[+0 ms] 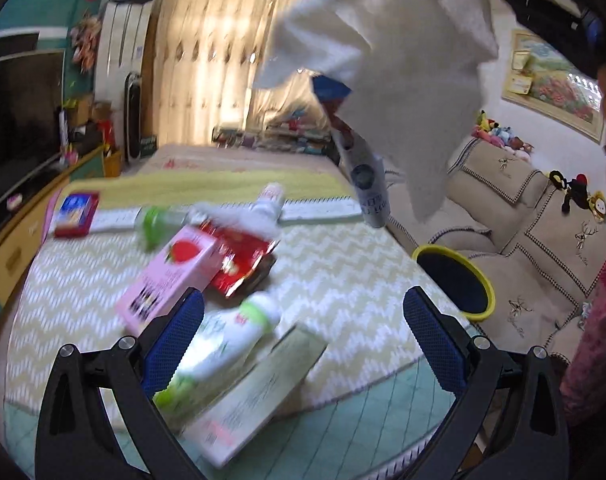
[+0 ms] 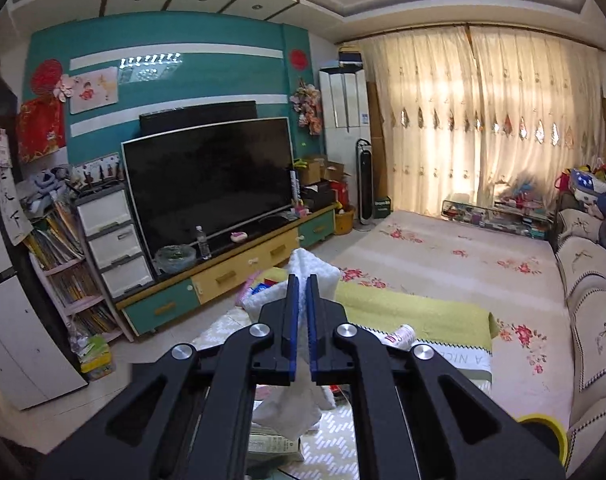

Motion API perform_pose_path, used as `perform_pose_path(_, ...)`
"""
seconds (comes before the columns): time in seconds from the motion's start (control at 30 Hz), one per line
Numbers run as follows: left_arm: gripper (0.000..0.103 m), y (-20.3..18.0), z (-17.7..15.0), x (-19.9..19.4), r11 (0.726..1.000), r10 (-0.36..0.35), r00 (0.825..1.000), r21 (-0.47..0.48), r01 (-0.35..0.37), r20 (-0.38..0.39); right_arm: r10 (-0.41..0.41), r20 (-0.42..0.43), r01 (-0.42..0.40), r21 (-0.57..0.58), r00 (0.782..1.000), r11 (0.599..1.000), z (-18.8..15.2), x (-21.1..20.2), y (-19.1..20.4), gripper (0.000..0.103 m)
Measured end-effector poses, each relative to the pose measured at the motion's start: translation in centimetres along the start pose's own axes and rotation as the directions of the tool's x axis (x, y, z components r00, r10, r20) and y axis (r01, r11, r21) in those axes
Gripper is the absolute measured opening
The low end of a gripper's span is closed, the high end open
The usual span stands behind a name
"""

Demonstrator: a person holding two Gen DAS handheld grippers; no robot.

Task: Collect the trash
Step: 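Grasp the blue-topped wrapper from the tissue with the left gripper while the right gripper holds the tissue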

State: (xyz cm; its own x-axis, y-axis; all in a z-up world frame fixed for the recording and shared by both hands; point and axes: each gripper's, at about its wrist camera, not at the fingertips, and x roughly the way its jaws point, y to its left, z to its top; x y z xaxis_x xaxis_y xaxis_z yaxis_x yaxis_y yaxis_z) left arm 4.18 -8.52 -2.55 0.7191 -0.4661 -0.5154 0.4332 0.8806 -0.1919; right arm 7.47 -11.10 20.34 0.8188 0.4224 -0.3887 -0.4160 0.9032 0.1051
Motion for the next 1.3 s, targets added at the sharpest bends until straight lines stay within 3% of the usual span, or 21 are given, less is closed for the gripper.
perform_pose_path(0.23, 0.098, -1.1, 2.3, 1.6, 0.992, -0.114, 0.987, -0.044, 0.119, 0.109, 0.017, 0.021, -0.017, -0.016, 1.0, 1.0, 0.9, -2.2, 1.0, 0.004)
perform_pose_path(0.53, 0.097, -1.8, 4.3, 3.6, 0.985, -0.14, 0.973, -0.078, 0.157, 0.185, 0.054, 0.02, -0.054, -0.013, 0.998, 0.998, 0.5, -3.2, 1.1, 0.004)
perform_pose_path(0.6, 0.092, -1.8, 4.5, 3.9, 0.982, -0.149, 0.968, -0.088, 0.17, 0.2, 0.05, 0.024, -0.049, -0.015, 0.998, 0.999, 0.5, -3.5, 1.0, 0.004)
perform_pose_path(0.73, 0.065, -2.3, 4.6, 3.9, 0.977, -0.182, 0.959, -0.069, 0.201, 0.217, 0.045, 0.018, -0.044, -0.01, 0.999, 0.999, 0.4, -3.6, 0.4, 0.004)
perform_pose_path(0.8, 0.054, -2.9, 4.7, 4.5, 0.982, -0.17, 0.966, -0.043, 0.182, 0.195, 0.05, 0.015, -0.05, -0.006, 0.999, 0.999, 0.3, -3.6, 0.3, 0.004)
perform_pose_path(0.87, 0.031, -3.3, 4.6, 5.2, 0.985, -0.165, 0.972, -0.03, 0.172, 0.165, 0.052, 0.017, -0.052, -0.005, 0.998, 0.999, 0.2, -3.7, 0.3, 0.004)
perform_pose_path(0.93, 0.022, -3.2, 4.5, 5.6, 0.981, -0.181, 0.971, -0.034, 0.188, 0.154, 0.052, 0.023, -0.052, -0.004, 0.998, 0.999, 0.3, -3.9, 0.1, 0.004)
perform_pose_path(1.07, 0.016, -3.0, 4.1, 5.7, 0.977, -0.196, 0.964, -0.046, 0.207, 0.177, 0.045, 0.043, -0.045, -0.004, 0.998, 0.999, 0.4, -4.8, -0.2, 0.004)
perform_pose_path(1.3, 0.014, -2.8, 2.8, 5.4, 0.985, -0.169, 0.975, -0.015, 0.173, 0.141, 0.005, 0.093, -0.008, 0.03, 0.996, 1.0, 0.8, -7.0, -2.0, 0.004)
